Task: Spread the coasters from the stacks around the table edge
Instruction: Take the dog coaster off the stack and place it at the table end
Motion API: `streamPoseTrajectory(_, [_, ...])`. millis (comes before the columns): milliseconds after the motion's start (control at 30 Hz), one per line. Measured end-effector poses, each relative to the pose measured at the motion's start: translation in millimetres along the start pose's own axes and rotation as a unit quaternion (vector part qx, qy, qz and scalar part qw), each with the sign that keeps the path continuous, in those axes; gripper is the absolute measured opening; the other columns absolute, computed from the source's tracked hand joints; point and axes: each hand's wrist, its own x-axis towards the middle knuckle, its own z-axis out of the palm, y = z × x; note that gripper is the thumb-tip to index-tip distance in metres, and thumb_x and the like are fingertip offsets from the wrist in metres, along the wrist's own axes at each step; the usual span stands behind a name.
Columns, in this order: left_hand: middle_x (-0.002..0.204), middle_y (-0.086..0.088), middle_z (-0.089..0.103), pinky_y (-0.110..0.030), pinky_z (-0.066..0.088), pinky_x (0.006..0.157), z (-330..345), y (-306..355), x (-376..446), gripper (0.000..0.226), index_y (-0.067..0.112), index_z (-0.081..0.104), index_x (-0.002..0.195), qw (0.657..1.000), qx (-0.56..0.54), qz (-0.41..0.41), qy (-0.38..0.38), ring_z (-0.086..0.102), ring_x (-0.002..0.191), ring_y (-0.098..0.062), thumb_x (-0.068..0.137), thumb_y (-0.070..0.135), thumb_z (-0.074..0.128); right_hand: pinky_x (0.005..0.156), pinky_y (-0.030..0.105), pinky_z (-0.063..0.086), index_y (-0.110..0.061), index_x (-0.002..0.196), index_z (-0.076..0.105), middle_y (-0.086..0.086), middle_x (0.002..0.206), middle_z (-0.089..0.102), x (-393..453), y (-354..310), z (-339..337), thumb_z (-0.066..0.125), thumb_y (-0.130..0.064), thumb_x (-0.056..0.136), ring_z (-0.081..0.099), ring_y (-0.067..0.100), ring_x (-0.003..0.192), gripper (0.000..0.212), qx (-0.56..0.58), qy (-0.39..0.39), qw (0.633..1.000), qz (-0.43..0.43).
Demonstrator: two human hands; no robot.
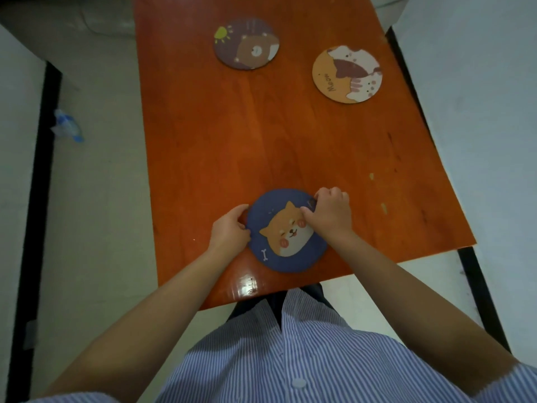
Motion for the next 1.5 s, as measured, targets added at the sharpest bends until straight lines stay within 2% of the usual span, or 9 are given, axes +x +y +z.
streamPoseTrajectory(133, [0.104, -0.013, 0.063, -0.032, 0.044, 0.071, 7.8, 7.4, 10.6, 0.033, 0.01, 0.054, 0.12, 0.999, 0.001, -0.001, 0.043, 0.052, 0.083, -0.02, 0.087, 0.01, 0.055, 0.089, 0.042, 0.043, -0.003, 0.109, 0.056, 0.018, 0.113, 0.06, -2.2, 10.9, -5.3, 0.058, -0.02, 0.088, 0.052, 0.034, 0.103, 0.028, 0.091, -0.027, 0.993, 0.074])
streamPoseTrajectory(267, [0.106, -0.015, 0.064, -0.034, 0.044, 0.069, 14.9, 22.9, 19.6, 0.022, 0.009, 0.057, 0.11, 0.998, -0.011, 0.024, 0.054, 0.057, 0.09, -0.029, 0.09, 0.008, 0.048, 0.067, 0.034, 0.043, 0.001, 0.097, 0.064, 0.022, 0.101, 0.067, 10.3, 22.5, -20.9, 0.059, -0.006, 0.086, 0.058, 0.033, 0.083, 0.015, 0.205, -0.009, 0.973, 0.102])
streamPoseTrajectory(600, [0.105, -0.017, 0.064, -0.031, 0.04, 0.07, 29.7, 62.4, 44.1, 0.031, 0.006, 0.059, 0.111, 0.996, 0.0, 0.049, 0.071, 0.057, 0.093, -0.028, 0.086, -0.003, 0.044, 0.105, 0.047, 0.035, 0.002, 0.095, 0.061, 0.023, 0.099, 0.065, 34.4, 44.9, -42.7, 0.055, -0.001, 0.084, 0.058, 0.034, 0.1, 0.013, 0.167, -0.036, 0.978, 0.123])
streamPoseTrajectory(667, [0.109, -0.017, 0.063, -0.032, 0.041, 0.073, 32.1, 64.7, 47.1, 0.032, 0.006, 0.059, 0.114, 0.996, 0.005, 0.052, 0.078, 0.057, 0.098, -0.029, 0.088, -0.001, 0.043, 0.096, 0.044, 0.042, -0.001, 0.091, 0.06, 0.019, 0.089, 0.063, 35.3, 48.5, -43.6, 0.054, 0.0, 0.083, 0.057, 0.031, 0.095, 0.01, 0.163, -0.052, 0.977, 0.125])
streamPoseTrajectory(767, [0.114, -0.018, 0.062, -0.035, 0.043, 0.082, 36.4, 67.4, 49.1, 0.029, 0.005, 0.061, 0.114, 0.993, 0.016, 0.061, 0.099, 0.055, 0.105, -0.031, 0.091, 0.002, 0.043, 0.056, 0.03, 0.037, -0.009, 0.078, 0.05, 0.006, 0.072, 0.05, 33.7, 52.4, -43.0, 0.052, 0.002, 0.079, 0.05, 0.026, 0.073, 0.011, 0.141, -0.078, 0.979, 0.124])
streamPoseTrajectory(967, [0.109, -0.018, 0.064, -0.027, 0.035, 0.075, 43.9, 63.7, 46.9, 0.028, 0.003, 0.066, 0.105, 0.988, 0.037, 0.072, 0.133, 0.055, 0.102, -0.031, 0.089, 0.0, 0.043, 0.049, 0.027, 0.024, -0.018, 0.059, 0.035, 0.0, 0.059, 0.037, 33.9, 56.9, -43.5, 0.052, -0.002, 0.078, 0.043, 0.025, 0.071, 0.031, 0.1, -0.112, 0.984, 0.093])
streamPoseTrajectory(1300, [0.104, -0.02, 0.063, -0.033, 0.04, 0.077, 47.3, 60.1, 40.8, 0.024, -0.001, 0.066, 0.099, 0.973, 0.073, 0.125, 0.182, 0.053, 0.099, -0.032, 0.09, 0.004, 0.045, 0.068, 0.034, 0.032, -0.017, 0.068, 0.04, -0.001, 0.065, 0.041, 31.6, 56.7, -45.1, 0.055, -0.011, 0.081, 0.046, 0.025, 0.078, 0.02, 0.044, -0.121, 0.989, 0.072])
streamPoseTrajectory(1367, [0.108, -0.018, 0.061, -0.037, 0.042, 0.079, 45.3, 56.0, 37.0, 0.025, 0.0, 0.064, 0.103, 0.965, 0.125, 0.142, 0.184, 0.049, 0.103, -0.032, 0.093, 0.01, 0.043, 0.074, 0.038, 0.038, -0.012, 0.087, 0.049, 0.007, 0.082, 0.053, 28.3, 53.0, -48.6, 0.057, -0.016, 0.082, 0.051, 0.03, 0.087, 0.01, -0.004, -0.099, 0.994, 0.053])
streamPoseTrajectory(1500, [0.116, -0.016, 0.06, -0.041, 0.046, 0.082, 24.9, 26.7, 23.8, 0.028, 0.003, 0.061, 0.111, 0.949, 0.205, 0.15, 0.188, 0.049, 0.109, -0.031, 0.093, 0.014, 0.042, 0.09, 0.044, 0.041, -0.004, 0.111, 0.054, 0.018, 0.115, 0.055, 18.9, 38.5, -47.9, 0.055, -0.011, 0.082, 0.048, 0.036, 0.111, 0.03, -0.059, 0.002, 0.998, 0.002])
